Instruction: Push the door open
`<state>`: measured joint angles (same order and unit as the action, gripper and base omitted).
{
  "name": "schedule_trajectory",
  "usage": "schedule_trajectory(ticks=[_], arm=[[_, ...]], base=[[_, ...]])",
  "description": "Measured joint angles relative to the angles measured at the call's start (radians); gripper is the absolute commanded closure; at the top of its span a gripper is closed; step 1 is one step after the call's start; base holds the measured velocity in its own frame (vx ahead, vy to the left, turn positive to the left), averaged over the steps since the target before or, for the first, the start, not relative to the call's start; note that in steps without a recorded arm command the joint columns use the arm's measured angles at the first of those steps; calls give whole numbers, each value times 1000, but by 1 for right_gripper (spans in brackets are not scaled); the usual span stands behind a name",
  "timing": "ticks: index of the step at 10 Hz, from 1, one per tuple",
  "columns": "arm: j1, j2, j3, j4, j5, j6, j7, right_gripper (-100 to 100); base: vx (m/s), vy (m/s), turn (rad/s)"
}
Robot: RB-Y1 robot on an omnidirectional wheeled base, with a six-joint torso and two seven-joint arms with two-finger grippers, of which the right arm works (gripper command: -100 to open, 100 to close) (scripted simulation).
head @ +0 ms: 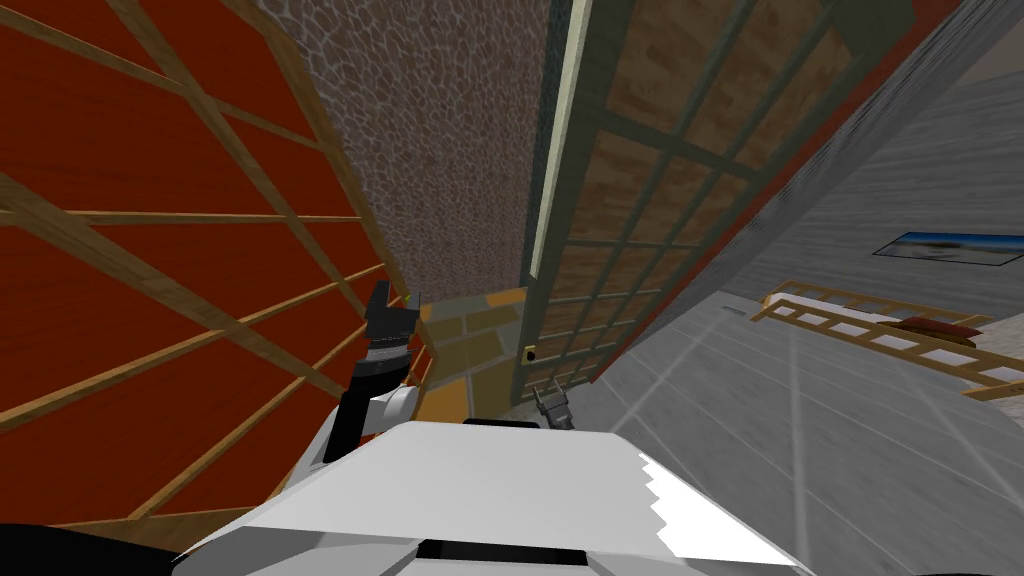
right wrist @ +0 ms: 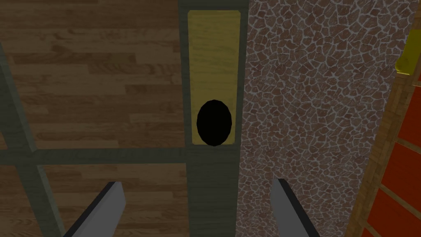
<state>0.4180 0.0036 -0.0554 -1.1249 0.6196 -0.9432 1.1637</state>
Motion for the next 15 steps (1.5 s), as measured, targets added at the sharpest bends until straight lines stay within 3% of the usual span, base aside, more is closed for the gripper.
schedule_trajectory(ticks=[1,2,5,7,9,11,12,15], arm=[[8,20,-1,-7,-3,-1,-1,-100],[10,22,-1,-8,-3,-1,-1,-100],[-3,-19,-5,3,-6,1,4,-100],[-16,-27,-8,11,-10,3,8,-100],[-28,-13,-10,18,-12,8,12,-100],[-42,20,-15,32,-16,9,17,-100],[-44,22,-15,34,-17,7,18,100],[-42,20,-14,33,-16,8,17,100]], base=[[-72,13,-9],[64,18,17],[167,45,12],[221,43,18],[173,50,12],[90,35,0],[-8,-2,-4],[-20,-5,-1]])
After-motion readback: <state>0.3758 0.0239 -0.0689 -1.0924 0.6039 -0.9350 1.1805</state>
